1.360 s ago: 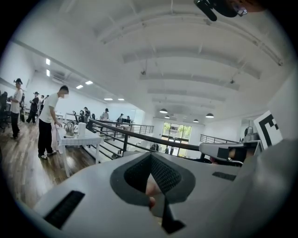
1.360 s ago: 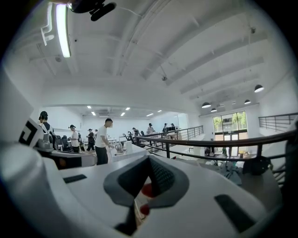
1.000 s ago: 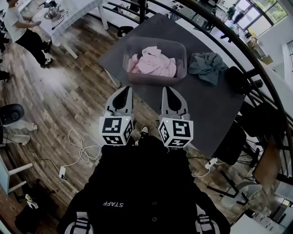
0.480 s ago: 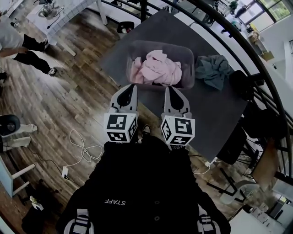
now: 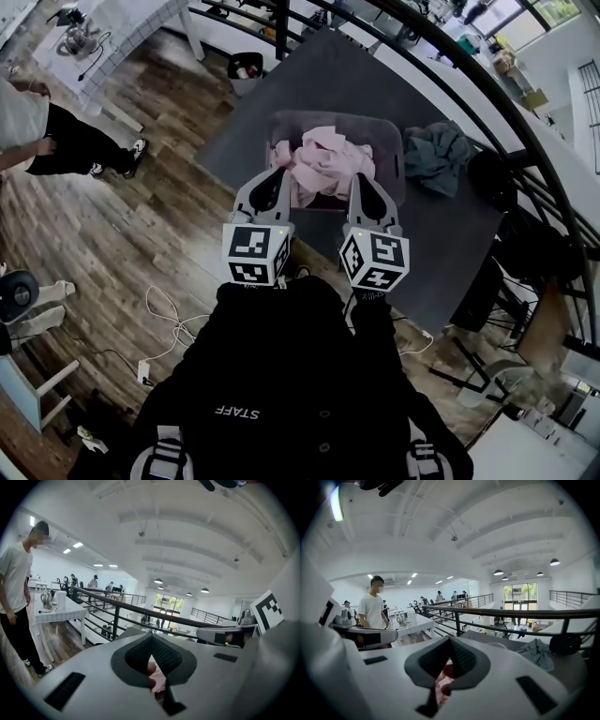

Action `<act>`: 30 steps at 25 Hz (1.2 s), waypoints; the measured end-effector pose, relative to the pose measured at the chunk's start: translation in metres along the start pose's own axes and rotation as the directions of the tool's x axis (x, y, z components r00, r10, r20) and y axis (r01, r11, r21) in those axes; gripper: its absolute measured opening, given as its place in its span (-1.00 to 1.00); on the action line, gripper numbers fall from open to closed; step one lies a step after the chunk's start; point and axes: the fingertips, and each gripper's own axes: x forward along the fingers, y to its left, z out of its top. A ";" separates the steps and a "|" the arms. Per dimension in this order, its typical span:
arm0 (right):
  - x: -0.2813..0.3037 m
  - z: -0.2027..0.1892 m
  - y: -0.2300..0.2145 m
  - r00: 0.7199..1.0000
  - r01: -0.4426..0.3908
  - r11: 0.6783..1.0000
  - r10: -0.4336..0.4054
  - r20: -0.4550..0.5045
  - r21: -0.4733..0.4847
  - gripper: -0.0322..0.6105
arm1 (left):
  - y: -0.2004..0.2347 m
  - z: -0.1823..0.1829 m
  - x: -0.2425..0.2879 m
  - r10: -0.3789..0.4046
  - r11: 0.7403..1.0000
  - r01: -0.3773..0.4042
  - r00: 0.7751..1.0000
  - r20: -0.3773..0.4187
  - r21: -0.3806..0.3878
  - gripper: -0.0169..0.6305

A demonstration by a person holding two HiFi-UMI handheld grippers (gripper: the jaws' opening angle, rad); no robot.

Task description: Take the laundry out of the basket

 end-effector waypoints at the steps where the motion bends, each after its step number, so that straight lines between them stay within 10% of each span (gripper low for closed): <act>1: 0.005 -0.002 -0.001 1.000 0.007 1.000 -0.007 -0.007 0.004 -0.85 | 0.003 -0.001 0.005 -0.006 1.000 0.006 1.000 -0.008 -0.001 -0.96; 17: 0.069 -0.053 -0.028 0.970 -0.164 0.986 0.156 -0.189 -0.026 -0.85 | 0.014 -0.052 0.069 0.038 0.997 -0.048 0.982 -0.186 -0.053 -0.96; 30: 0.125 -0.106 -0.041 0.864 -0.349 0.936 0.303 -0.402 -0.044 -0.17 | 0.018 -0.098 0.126 0.039 0.993 -0.074 0.939 -0.343 -0.089 -0.96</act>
